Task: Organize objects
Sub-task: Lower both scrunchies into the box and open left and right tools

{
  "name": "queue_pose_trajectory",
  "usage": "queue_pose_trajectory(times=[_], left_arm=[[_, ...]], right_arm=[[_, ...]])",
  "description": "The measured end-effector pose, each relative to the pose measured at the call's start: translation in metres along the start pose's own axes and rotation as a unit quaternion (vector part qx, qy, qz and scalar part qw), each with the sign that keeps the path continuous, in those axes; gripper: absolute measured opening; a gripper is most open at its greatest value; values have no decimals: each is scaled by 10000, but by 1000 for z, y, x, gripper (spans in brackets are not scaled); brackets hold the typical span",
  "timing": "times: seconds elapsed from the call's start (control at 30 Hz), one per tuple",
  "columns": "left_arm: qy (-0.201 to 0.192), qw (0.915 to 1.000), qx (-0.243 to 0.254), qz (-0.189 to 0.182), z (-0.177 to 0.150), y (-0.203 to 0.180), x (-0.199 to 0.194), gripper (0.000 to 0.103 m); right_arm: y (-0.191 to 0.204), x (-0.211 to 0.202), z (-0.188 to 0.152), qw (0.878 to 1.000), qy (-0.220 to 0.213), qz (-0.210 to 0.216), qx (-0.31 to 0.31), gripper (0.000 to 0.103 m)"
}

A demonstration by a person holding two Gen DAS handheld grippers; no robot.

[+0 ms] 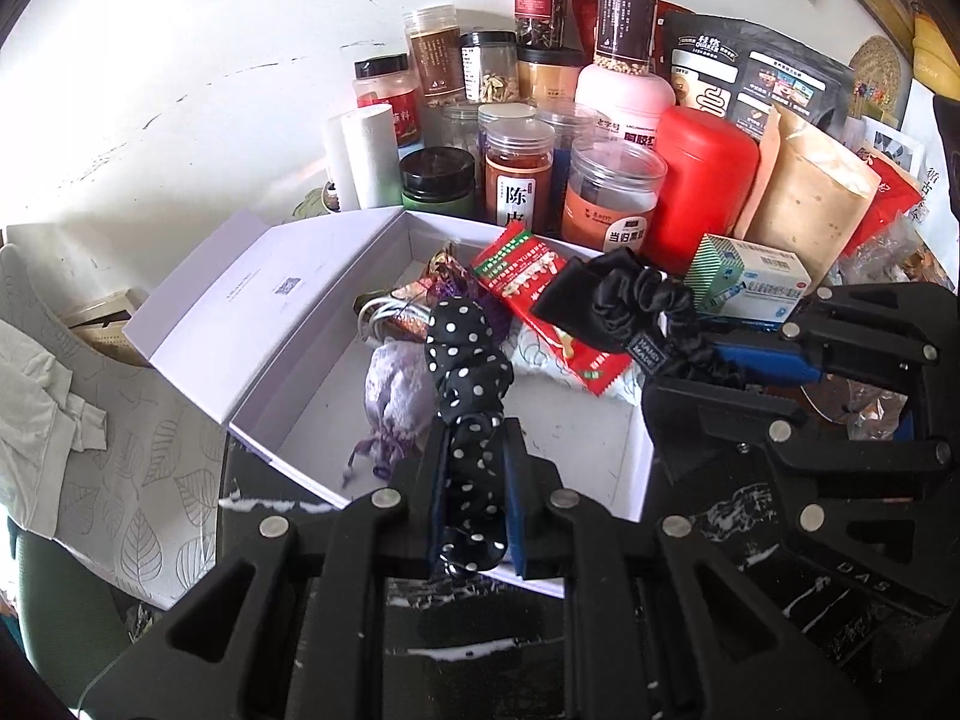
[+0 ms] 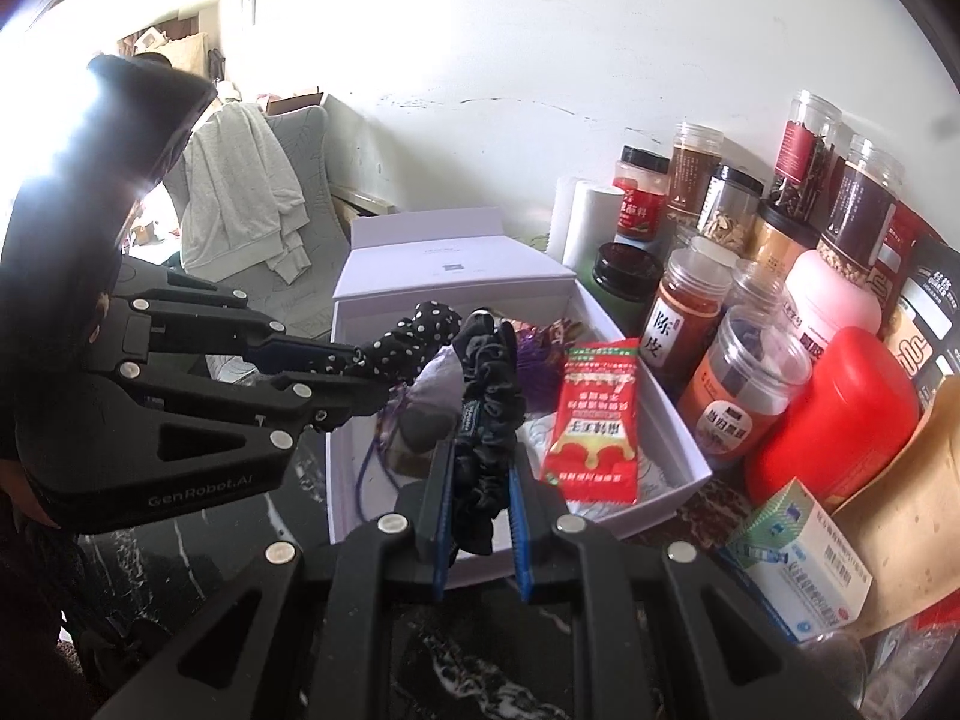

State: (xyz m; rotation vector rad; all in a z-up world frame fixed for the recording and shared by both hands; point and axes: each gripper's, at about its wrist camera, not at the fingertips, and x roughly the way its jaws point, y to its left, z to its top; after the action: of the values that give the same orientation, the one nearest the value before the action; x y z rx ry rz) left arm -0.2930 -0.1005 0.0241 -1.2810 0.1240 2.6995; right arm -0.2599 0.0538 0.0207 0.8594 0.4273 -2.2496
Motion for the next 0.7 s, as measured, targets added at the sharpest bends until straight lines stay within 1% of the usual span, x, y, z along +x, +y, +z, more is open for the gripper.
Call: queue_pose_trajectory(times=[0.4, 0.57, 0.6, 0.7], left_arm=[[-37, 9997, 235, 18, 42, 5, 39, 15], [-78, 9998, 184, 14, 58, 11, 54, 15], [-72, 9998, 181, 28, 60, 13, 57, 15], [-55, 9998, 177, 46, 66, 18, 66, 15]], right_arm=[[-27, 30, 18, 9996, -59, -158, 206, 15], [-37, 40, 25, 9990, -60, -261, 359, 15], [-39, 42, 26, 9992, -30, -186, 347, 15], [-44, 50, 30, 9989, -29, -213, 410, 15]])
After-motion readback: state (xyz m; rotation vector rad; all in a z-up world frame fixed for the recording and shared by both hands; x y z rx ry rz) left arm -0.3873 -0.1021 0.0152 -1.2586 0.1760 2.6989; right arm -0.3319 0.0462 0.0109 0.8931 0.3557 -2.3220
